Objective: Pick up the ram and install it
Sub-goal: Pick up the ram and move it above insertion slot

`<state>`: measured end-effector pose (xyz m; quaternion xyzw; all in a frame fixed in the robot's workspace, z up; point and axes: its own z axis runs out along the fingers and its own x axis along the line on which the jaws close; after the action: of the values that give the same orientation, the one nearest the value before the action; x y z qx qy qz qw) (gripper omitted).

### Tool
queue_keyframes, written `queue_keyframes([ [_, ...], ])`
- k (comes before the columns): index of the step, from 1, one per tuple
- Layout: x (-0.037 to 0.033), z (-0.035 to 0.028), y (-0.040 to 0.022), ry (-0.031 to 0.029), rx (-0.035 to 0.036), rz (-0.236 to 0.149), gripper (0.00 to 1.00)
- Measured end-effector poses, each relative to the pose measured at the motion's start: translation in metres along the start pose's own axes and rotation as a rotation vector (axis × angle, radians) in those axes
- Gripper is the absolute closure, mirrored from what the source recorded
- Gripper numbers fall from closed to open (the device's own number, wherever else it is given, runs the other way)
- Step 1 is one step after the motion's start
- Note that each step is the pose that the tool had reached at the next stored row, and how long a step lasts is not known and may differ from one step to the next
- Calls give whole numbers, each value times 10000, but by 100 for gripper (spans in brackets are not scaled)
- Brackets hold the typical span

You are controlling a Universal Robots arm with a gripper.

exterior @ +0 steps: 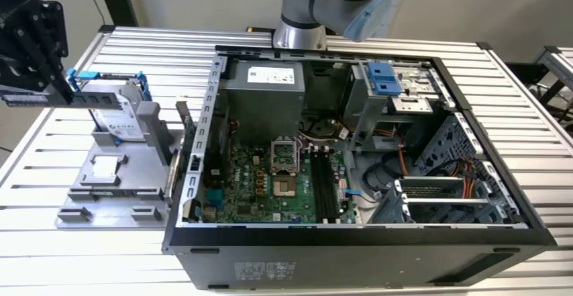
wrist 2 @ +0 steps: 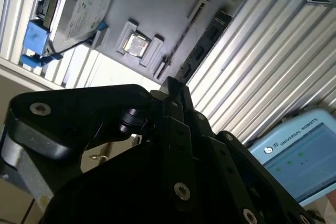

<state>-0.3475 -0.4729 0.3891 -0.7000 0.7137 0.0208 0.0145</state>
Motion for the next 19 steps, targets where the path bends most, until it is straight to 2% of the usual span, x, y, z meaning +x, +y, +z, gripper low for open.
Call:
queue_keyframes([
  [3, -64, -36, 2, 1, -1, -4, 100],
  [15, -67, -45, 1, 49, 1, -5, 100],
  [19, -68, -45, -31, 50, 1, -4, 100],
])
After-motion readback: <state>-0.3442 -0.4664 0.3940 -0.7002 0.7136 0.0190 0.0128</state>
